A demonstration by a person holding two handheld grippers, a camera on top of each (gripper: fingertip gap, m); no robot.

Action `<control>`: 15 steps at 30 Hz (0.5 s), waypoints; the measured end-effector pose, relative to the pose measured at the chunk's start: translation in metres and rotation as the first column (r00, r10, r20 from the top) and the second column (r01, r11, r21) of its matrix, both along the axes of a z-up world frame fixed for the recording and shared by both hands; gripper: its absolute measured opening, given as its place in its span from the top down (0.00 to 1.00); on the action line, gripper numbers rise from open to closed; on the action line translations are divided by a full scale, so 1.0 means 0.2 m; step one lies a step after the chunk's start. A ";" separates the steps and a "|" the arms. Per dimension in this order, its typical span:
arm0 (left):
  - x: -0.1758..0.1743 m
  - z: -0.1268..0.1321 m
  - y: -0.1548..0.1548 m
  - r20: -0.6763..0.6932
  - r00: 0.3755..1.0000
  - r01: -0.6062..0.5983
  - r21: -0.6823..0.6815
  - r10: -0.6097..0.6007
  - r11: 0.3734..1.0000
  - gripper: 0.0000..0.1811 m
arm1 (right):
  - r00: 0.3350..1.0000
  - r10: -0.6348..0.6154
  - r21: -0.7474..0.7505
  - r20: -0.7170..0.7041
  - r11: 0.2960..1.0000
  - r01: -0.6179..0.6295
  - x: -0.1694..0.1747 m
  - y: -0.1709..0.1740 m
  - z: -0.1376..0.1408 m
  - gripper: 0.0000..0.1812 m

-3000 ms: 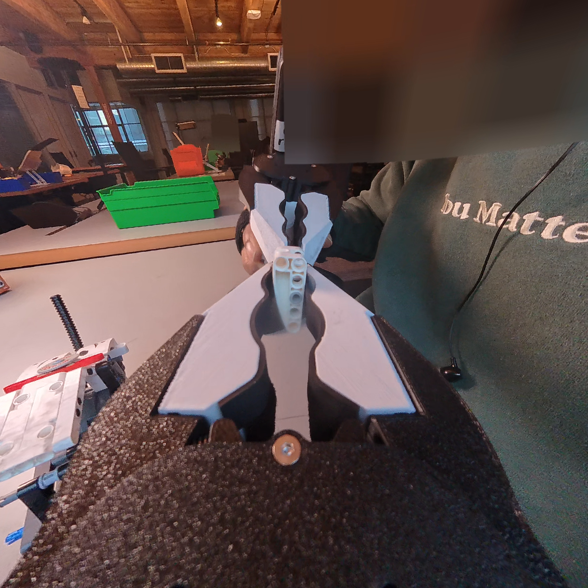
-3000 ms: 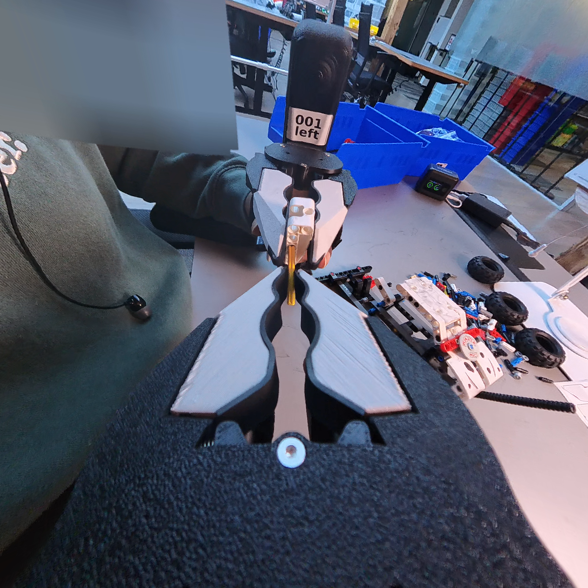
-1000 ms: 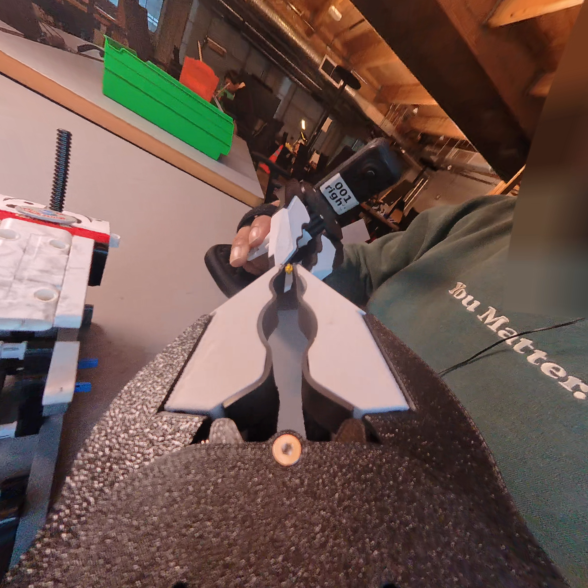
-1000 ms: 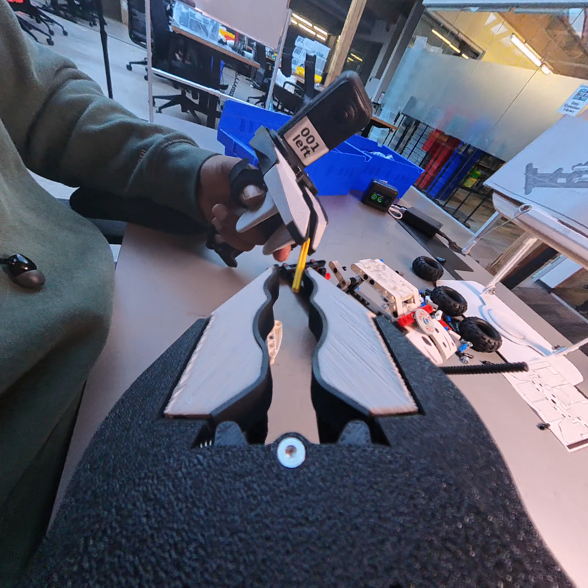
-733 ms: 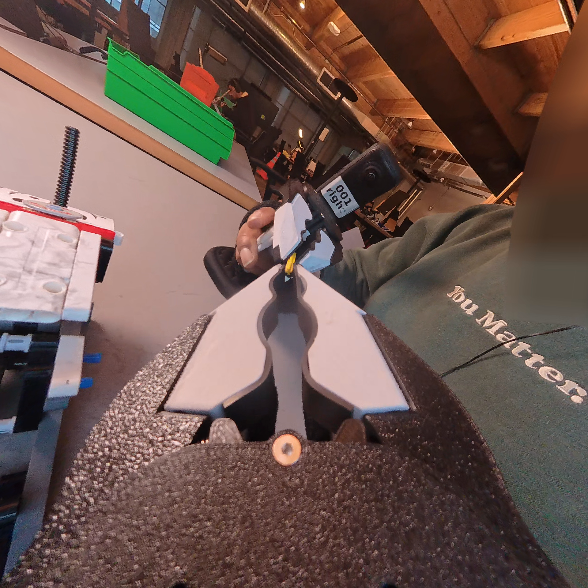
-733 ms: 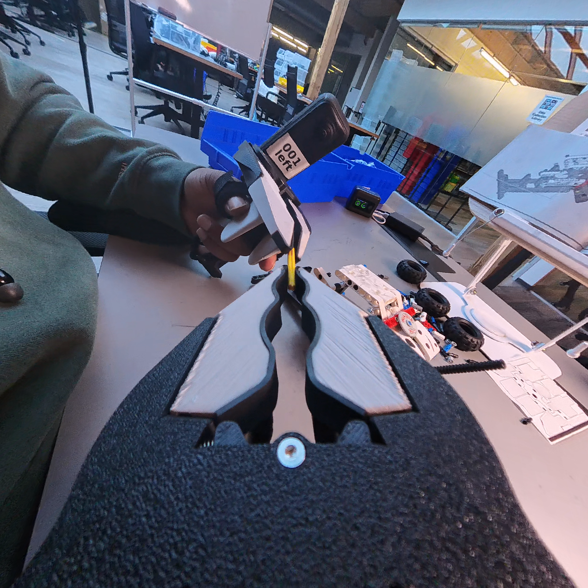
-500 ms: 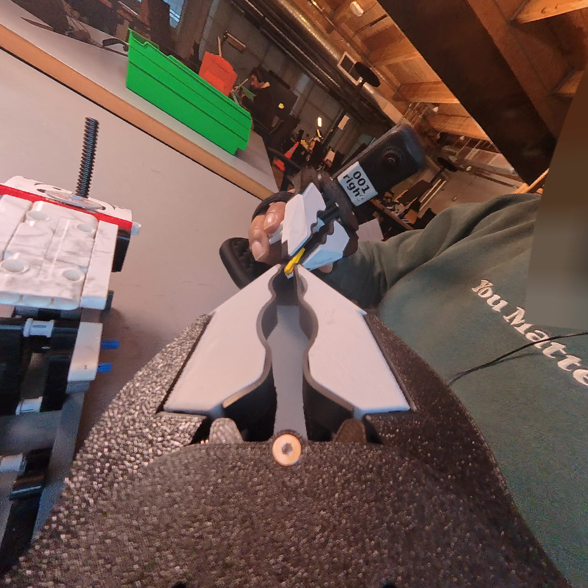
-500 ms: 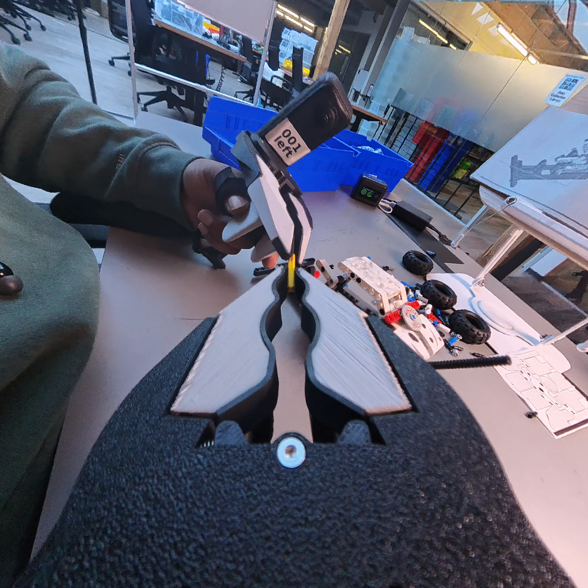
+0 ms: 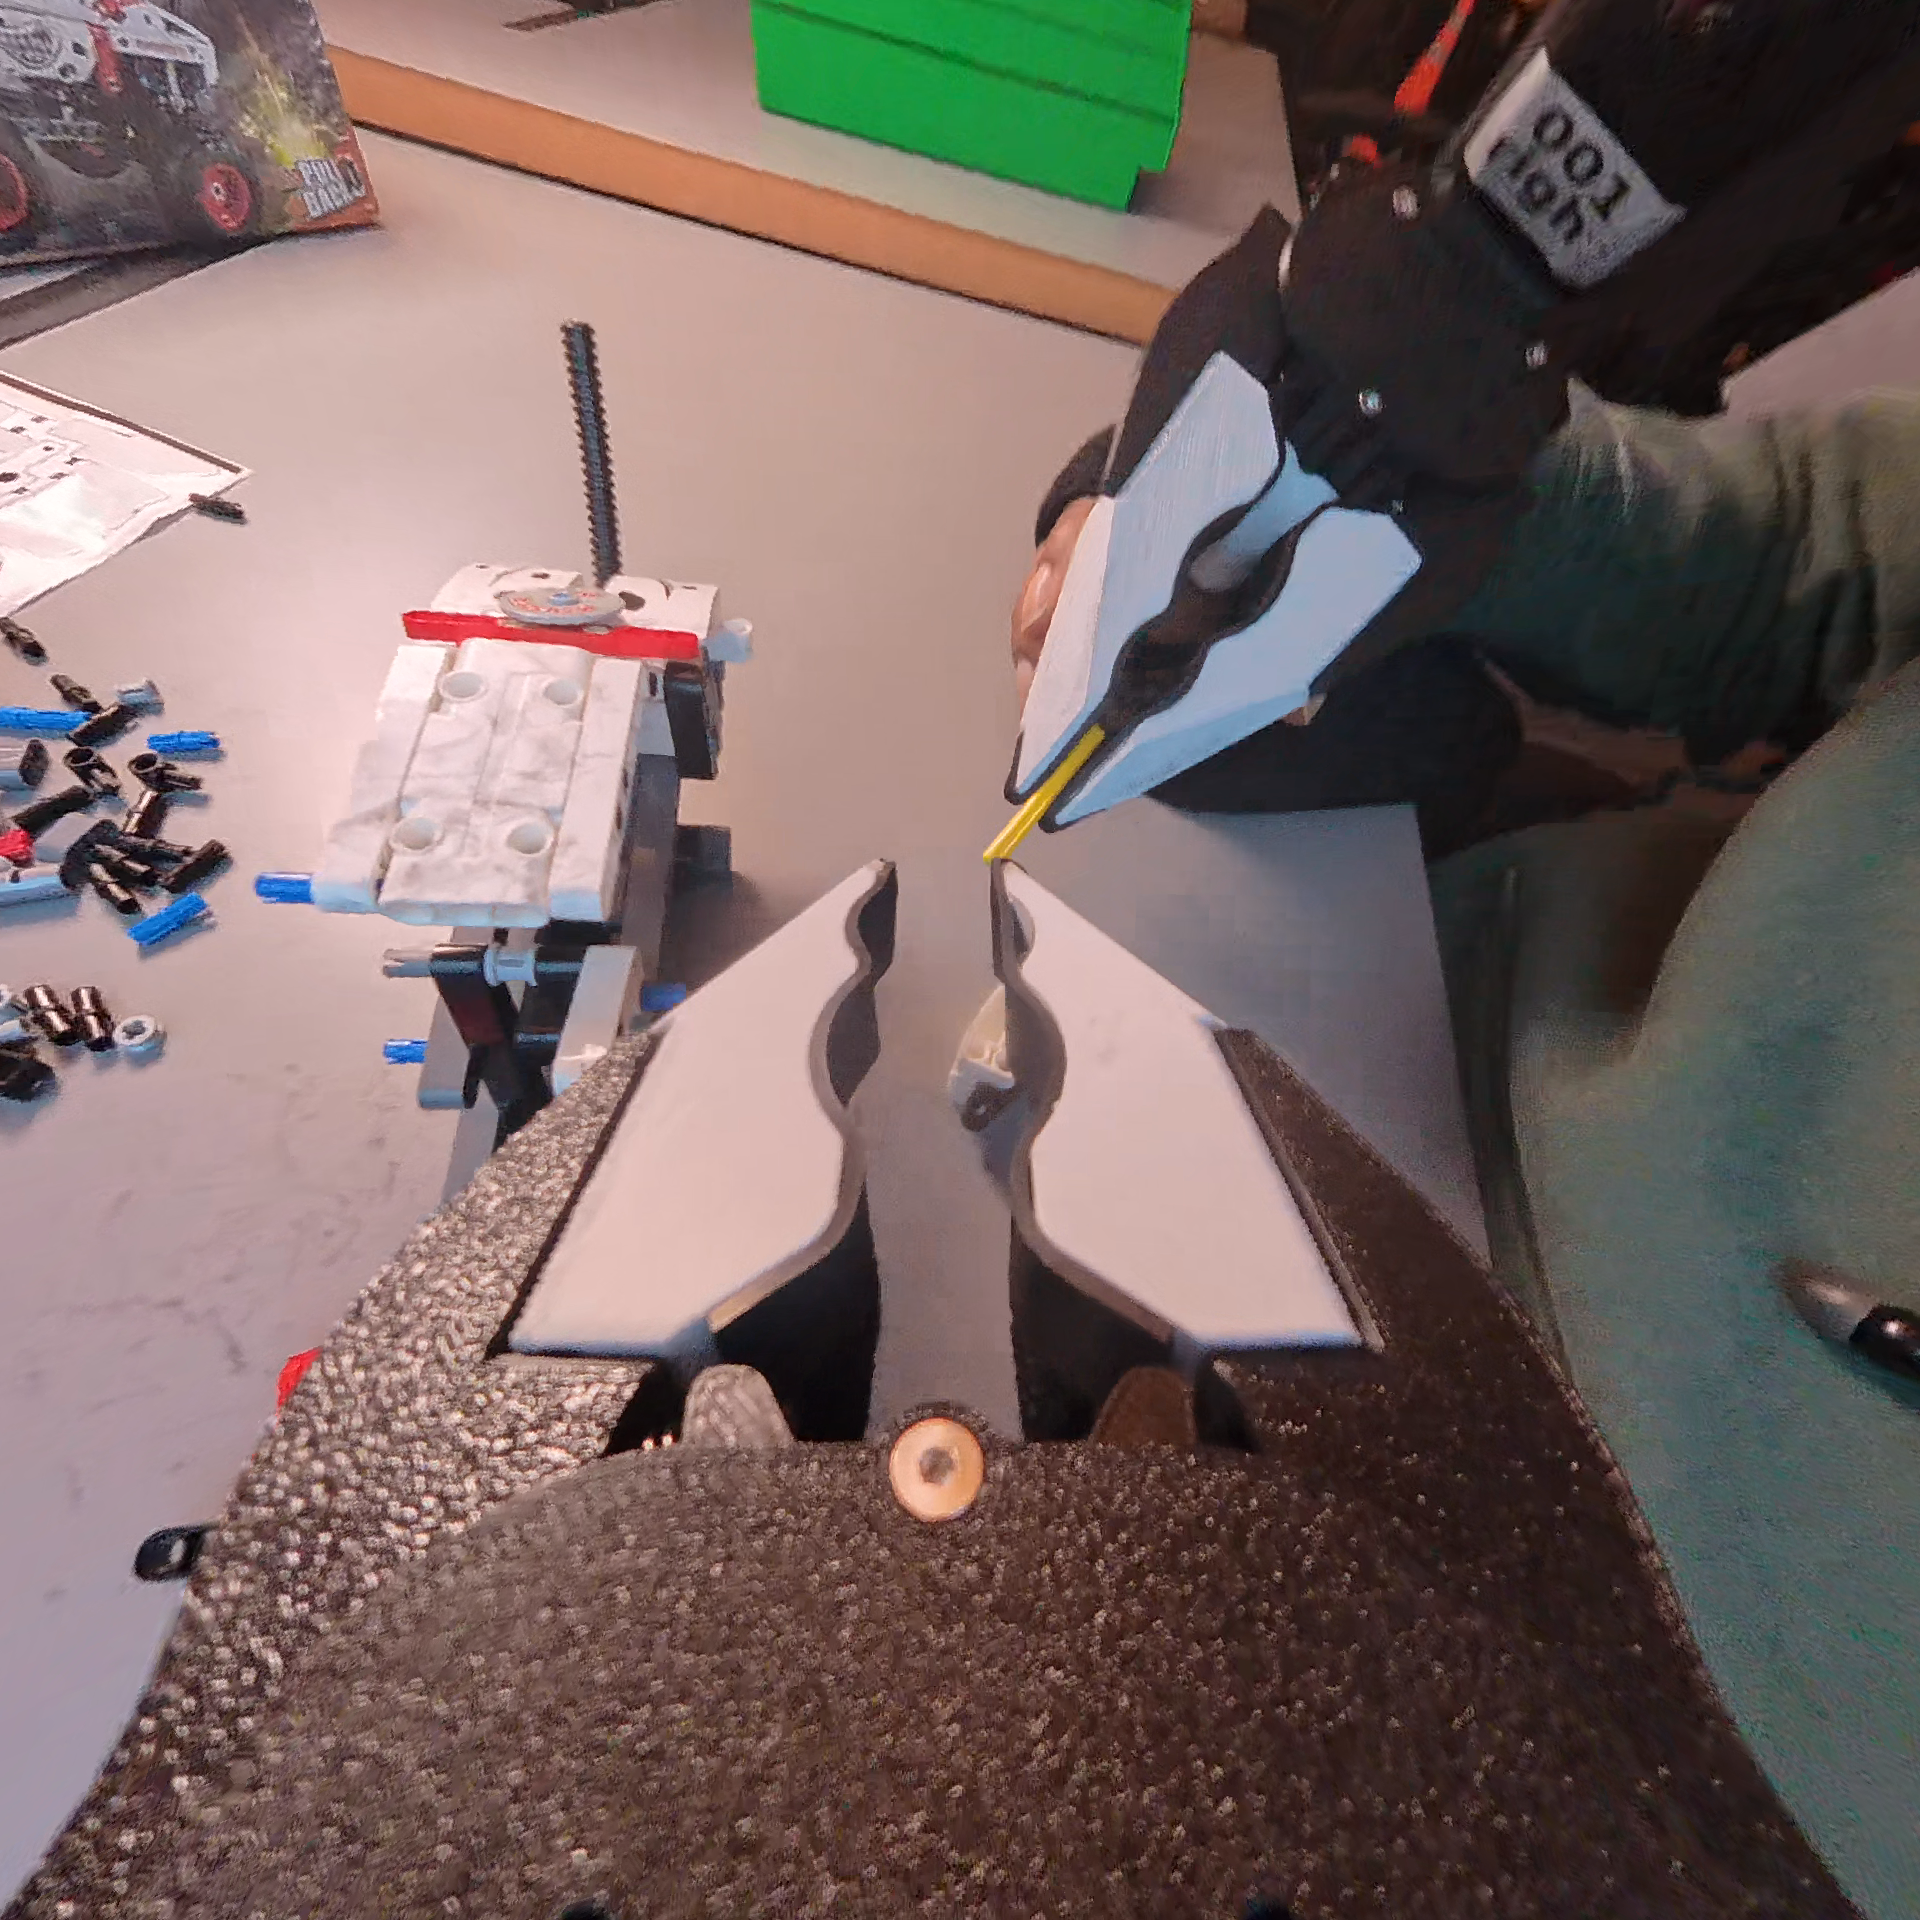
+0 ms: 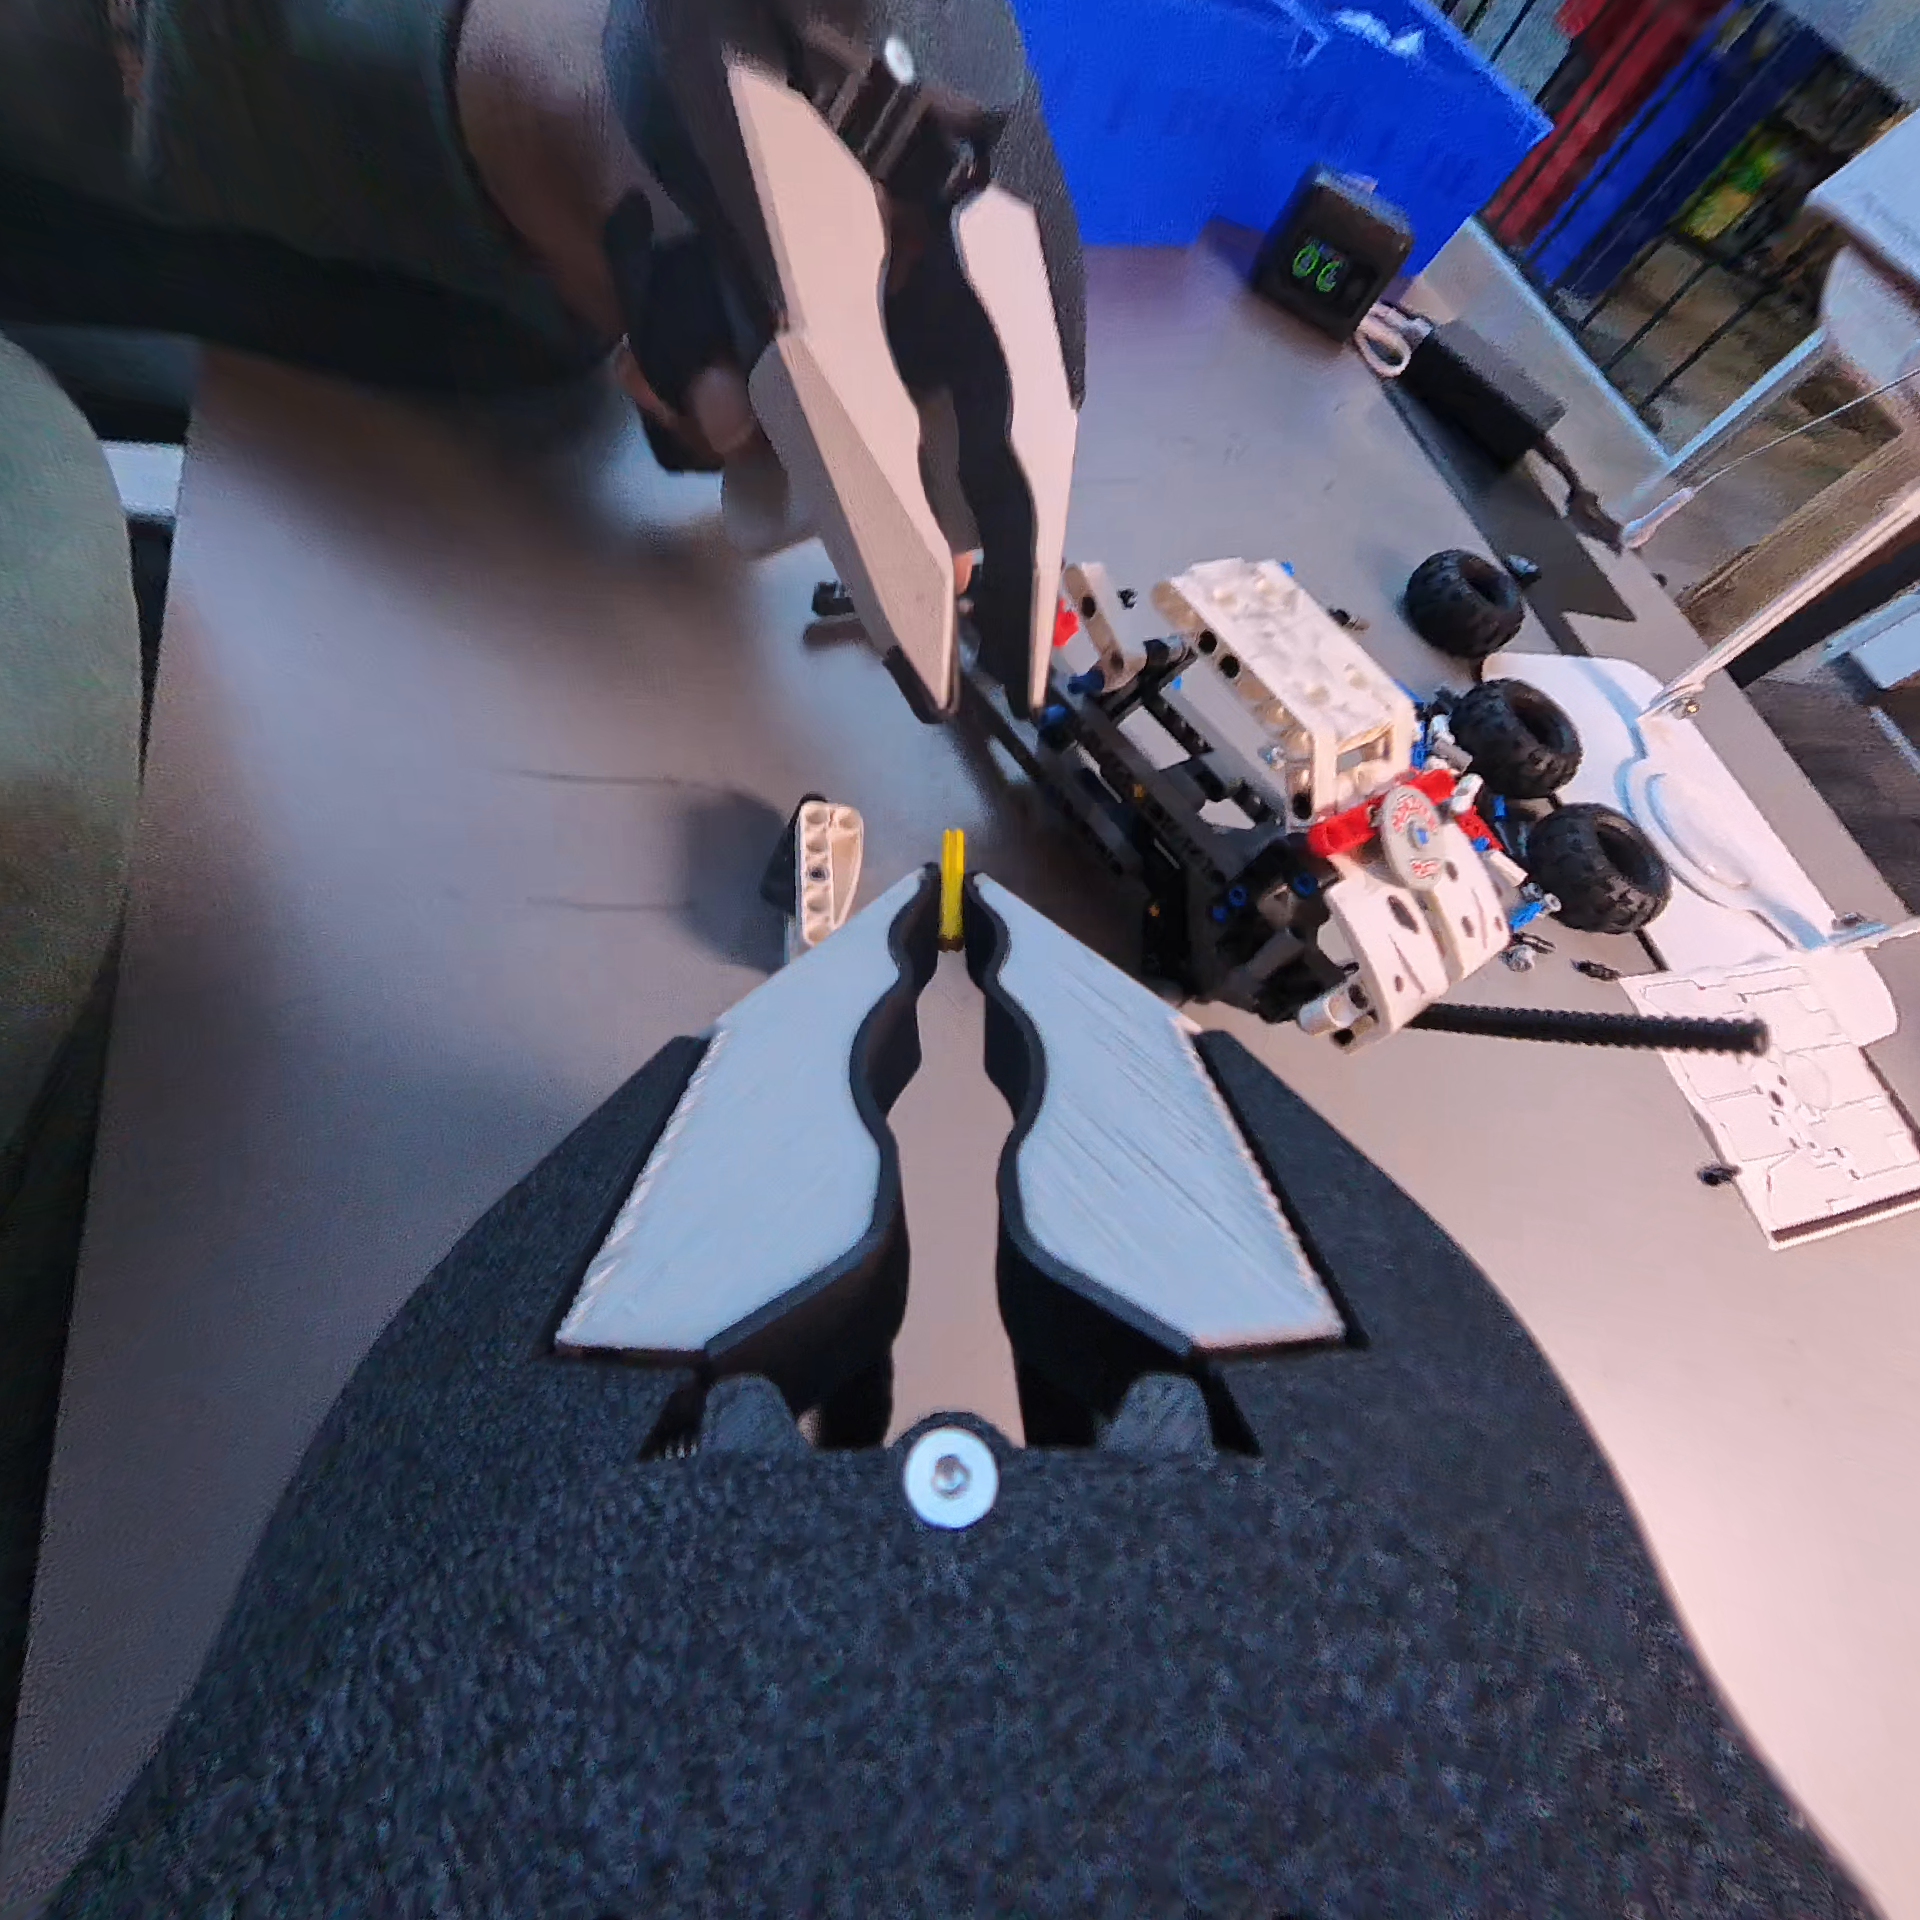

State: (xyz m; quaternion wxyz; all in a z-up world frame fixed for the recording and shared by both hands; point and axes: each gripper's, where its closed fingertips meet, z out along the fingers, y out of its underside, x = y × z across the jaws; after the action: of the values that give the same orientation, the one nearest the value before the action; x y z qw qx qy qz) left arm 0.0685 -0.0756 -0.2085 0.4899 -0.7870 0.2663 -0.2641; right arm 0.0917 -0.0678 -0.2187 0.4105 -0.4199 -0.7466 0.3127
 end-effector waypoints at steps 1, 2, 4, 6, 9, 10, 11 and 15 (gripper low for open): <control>0.01 -0.03 -0.02 -0.043 0.999 0.026 -0.015 -0.027 1.000 0.89 | 0.999 0.010 0.021 0.035 1.000 -0.011 0.01 0.01 -0.03 0.98; 0.02 -0.06 -0.04 -0.081 0.995 0.053 -0.035 -0.056 0.998 0.86 | 0.998 0.016 0.034 0.064 0.999 -0.018 0.03 0.03 -0.06 0.98; 0.04 -0.14 -0.06 -0.160 0.982 0.087 -0.077 -0.098 0.993 0.83 | 0.994 0.042 0.019 0.103 0.999 -0.044 0.04 0.02 -0.08 0.98; 0.05 -0.21 -0.08 -0.242 0.962 0.100 -0.110 -0.124 0.989 0.80 | 0.990 0.071 0.019 0.126 0.997 -0.074 0.05 0.00 -0.08 0.98; 0.09 -0.26 -0.10 -0.269 0.947 0.140 -0.147 -0.176 0.979 0.79 | 0.979 0.106 0.033 0.172 0.993 -0.114 0.05 -0.04 -0.10 0.99; 0.10 -0.27 -0.11 -0.272 0.944 0.149 -0.160 -0.189 0.976 0.80 | 0.974 0.119 0.036 0.191 0.991 -0.128 0.04 -0.06 -0.10 0.98; 0.10 -0.29 -0.11 -0.282 0.939 0.153 -0.172 -0.198 0.973 0.83 | 0.968 0.131 0.043 0.213 0.989 -0.143 0.04 -0.07 -0.11 0.98; 0.11 -0.29 -0.11 -0.329 0.925 0.149 -0.146 -0.190 0.978 0.87 | 0.948 0.165 0.077 0.274 0.978 -0.192 0.03 -0.08 -0.12 0.99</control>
State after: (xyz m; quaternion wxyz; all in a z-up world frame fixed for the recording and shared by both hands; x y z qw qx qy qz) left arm 0.0915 -0.0967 -0.2675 0.3641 -0.8224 0.3981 -0.1806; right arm 0.0985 -0.0833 -0.2417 0.2978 -0.3670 -0.8449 0.2504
